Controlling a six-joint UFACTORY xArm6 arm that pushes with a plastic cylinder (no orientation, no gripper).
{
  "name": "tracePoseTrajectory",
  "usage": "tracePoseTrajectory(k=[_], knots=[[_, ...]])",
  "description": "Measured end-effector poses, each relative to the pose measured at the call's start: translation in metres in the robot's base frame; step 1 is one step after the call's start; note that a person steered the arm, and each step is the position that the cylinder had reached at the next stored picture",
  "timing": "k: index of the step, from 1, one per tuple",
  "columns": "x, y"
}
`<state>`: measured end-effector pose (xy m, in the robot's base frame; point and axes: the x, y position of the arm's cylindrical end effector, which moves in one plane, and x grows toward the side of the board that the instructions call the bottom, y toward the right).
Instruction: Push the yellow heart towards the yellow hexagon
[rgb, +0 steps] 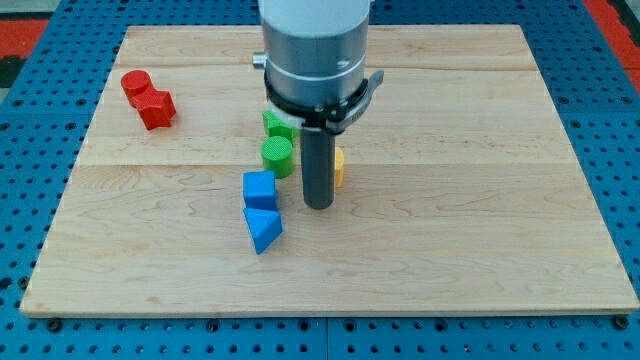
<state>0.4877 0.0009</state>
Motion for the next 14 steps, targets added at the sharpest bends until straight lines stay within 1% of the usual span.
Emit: tracePoseTrajectory(k=[1,2,3,4,6,7,8,9,10,11,13,14], knots=[[-0.023,0.059],[-0.03,0.088],[0.044,0.059],[0.026,0.001],[-0.07,0.037],[-0.049,0.046],[-0.047,-0.007],[-0.084,0.025],[-0.138,0.046],[-0.164,0.063],[-0.118,0.069],[-0.124,0.059]])
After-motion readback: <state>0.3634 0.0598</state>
